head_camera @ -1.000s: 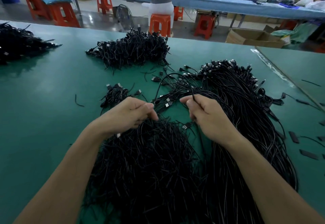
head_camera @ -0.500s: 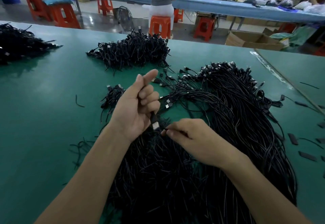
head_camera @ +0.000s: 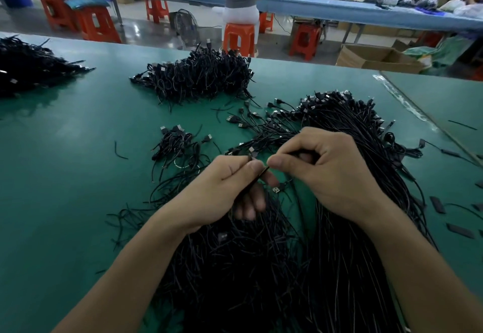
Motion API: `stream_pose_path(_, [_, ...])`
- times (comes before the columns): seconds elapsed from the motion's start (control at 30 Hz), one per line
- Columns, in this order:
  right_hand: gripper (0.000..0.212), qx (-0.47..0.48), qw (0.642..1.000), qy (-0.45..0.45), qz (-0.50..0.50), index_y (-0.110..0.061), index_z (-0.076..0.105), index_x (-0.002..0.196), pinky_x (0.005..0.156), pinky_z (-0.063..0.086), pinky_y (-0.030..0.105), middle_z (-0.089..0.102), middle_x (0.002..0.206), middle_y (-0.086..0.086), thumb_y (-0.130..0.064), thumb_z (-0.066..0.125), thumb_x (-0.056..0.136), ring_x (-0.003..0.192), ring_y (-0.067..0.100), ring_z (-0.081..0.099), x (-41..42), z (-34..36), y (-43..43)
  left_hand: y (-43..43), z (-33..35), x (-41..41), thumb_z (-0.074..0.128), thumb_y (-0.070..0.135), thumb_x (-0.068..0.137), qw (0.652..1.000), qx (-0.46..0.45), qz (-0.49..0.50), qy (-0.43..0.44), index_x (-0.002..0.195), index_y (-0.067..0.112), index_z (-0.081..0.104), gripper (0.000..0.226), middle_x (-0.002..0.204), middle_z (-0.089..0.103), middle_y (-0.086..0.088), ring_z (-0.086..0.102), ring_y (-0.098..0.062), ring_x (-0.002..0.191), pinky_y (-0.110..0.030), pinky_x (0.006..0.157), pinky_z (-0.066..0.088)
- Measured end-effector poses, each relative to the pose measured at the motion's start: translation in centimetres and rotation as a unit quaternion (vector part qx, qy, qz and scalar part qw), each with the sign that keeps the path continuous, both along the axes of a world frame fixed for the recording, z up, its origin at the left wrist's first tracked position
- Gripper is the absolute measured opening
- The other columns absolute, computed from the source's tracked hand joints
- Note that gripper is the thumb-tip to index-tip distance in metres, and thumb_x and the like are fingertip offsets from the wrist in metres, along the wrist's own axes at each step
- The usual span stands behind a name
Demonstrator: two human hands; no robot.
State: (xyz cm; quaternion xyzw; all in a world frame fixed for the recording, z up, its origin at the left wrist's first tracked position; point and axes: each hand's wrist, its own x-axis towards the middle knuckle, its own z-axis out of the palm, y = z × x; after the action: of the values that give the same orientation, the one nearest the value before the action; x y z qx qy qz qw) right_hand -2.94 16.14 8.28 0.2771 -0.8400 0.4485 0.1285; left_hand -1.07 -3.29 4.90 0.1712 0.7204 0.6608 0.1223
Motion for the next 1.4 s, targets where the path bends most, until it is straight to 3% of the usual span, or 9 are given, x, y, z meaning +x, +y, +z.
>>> stream_pose_path(0.27, [0.019, -0.122, 0.988, -0.074, 0.056, -0.020, 0.074, 0.080, 0.058, 0.044, 0.021, 0.068, 0.065, -0.002, -0.038, 0.070, 0.084, 0.059, 0.005, 0.056, -0.5, -0.3, -1.9, 0.5, 0.8, 0.1, 0.036, 0.048, 0.102, 0.972, 0.184, -0.096, -0.112, 0.067, 0.016, 0.063, 0.055, 0.039, 0.031, 0.012, 0.023, -0.002, 0.031, -0.015, 0.036, 0.024])
stream_pose_path(0.37, [0.031, -0.066, 0.992, -0.108, -0.001, -0.021, 0.074, 0.082, 0.050, 0.034, 0.029, 0.056, 0.058, 0.006, -0.046, 0.057, 0.088, 0.052, 0.022, 0.039, -0.6, -1.4, -1.8, 0.2, 0.7, -0.3, 0.040, 0.041, 0.100, 0.933, 0.317, -0.090, -0.144, 0.066, 0.020, 0.062, 0.046, 0.042, 0.039, 0.013, 0.031, 0.001, 0.032, -0.014, 0.035, 0.028])
stream_pose_path(0.53, [0.029, 0.081, 0.988, -0.132, 0.017, -0.027, 0.066, 0.077, 0.045, 0.029, 0.025, 0.047, 0.052, -0.010, -0.035, 0.052, 0.102, 0.045, 0.007, 0.034, 0.9, -3.7, -2.0, 1.0, 0.6, -1.0, 0.048, 0.036, 0.093, 0.884, 0.446, 0.043, -0.134, 0.098, 0.007, 0.078, 0.042, 0.081, 0.074, -0.002, 0.071, -0.009, 0.067, -0.017, 0.057, 0.056])
stream_pose_path(0.7, [0.034, 0.240, 0.962, -0.126, -0.018, -0.026, 0.048, 0.069, 0.053, 0.039, 0.035, 0.052, 0.058, -0.008, -0.039, 0.042, 0.099, 0.051, 0.017, 0.049, 1.7, -3.4, -1.7, 3.1, -1.4, -0.9, 0.046, 0.034, 0.094, 0.903, 0.410, 0.114, -0.063, 0.125, 0.007, 0.062, 0.044, 0.123, 0.070, -0.013, 0.066, -0.025, 0.117, -0.031, 0.093, 0.056])
stream_pose_path(0.83, [0.036, 0.301, 0.942, -0.145, -0.037, -0.023, 0.049, 0.075, 0.056, 0.038, 0.033, 0.053, 0.064, -0.004, -0.046, 0.039, 0.100, 0.056, 0.021, 0.050, 1.8, -3.4, -1.2, 4.2, -1.7, -1.0, 0.047, 0.035, 0.096, 0.927, 0.313, 0.204, 0.038, 0.126, 0.010, 0.061, 0.041, 0.120, 0.072, -0.008, 0.067, -0.022, 0.116, -0.030, 0.096, 0.054])
stream_pose_path(1.0, [0.045, 0.270, 0.939, -0.205, -0.057, -0.022, 0.057, 0.082, 0.059, 0.048, 0.038, 0.055, 0.064, -0.005, -0.054, 0.033, 0.102, 0.057, 0.013, 0.052, 0.9, -4.5, 0.3, 3.0, -0.7, -2.0, 0.042, 0.034, 0.102, 0.893, 0.342, 0.272, 0.109, 0.127, 0.009, 0.058, 0.039, 0.122, 0.070, -0.008, 0.067, -0.023, 0.116, -0.031, 0.096, 0.053])
stream_pose_path(1.13, [0.044, 0.179, 0.962, -0.201, -0.053, -0.012, 0.053, 0.081, 0.048, 0.031, 0.020, 0.042, 0.059, -0.007, -0.046, 0.036, 0.103, 0.047, 0.006, 0.034, 0.5, -4.5, 0.6, 2.6, 0.0, -2.4, 0.035, 0.021, 0.107, 0.865, 0.312, 0.313, 0.240, 0.126, 0.013, 0.058, 0.030, 0.120, 0.071, -0.002, 0.067, -0.022, 0.116, -0.032, 0.097, 0.053])
stream_pose_path(1.27, [0.046, 0.093, 0.993, -0.074, -0.012, -0.013, 0.050, 0.072, 0.047, 0.030, 0.019, 0.044, 0.057, -0.009, -0.044, 0.040, 0.103, 0.049, 0.007, 0.036, 1.2, -1.3, -1.8, 0.5, -0.1, -3.7, 0.038, 0.021, 0.107, 0.852, 0.016, 0.362, 0.377, 0.118, 0.015, 0.061, 0.027, 0.107, 0.071, 0.003, 0.070, 0.000, 0.100, -0.020, 0.084, 0.057])
stream_pose_path(1.4, [0.033, 0.140, 0.989, 0.038, -0.013, -0.021, 0.069, 0.076, 0.050, 0.035, 0.015, 0.057, 0.062, -0.018, -0.042, 0.056, 0.098, 0.054, 0.005, 0.052, 0.9, 2.4, -4.2, -1.3, -1.1, -3.2, 0.044, 0.028, 0.103, 0.938, -0.091, 0.226, 0.245, 0.071, 0.028, 0.058, 0.036, 0.056, 0.063, 0.012, 0.058, 0.010, 0.055, -0.006, 0.054, 0.044])
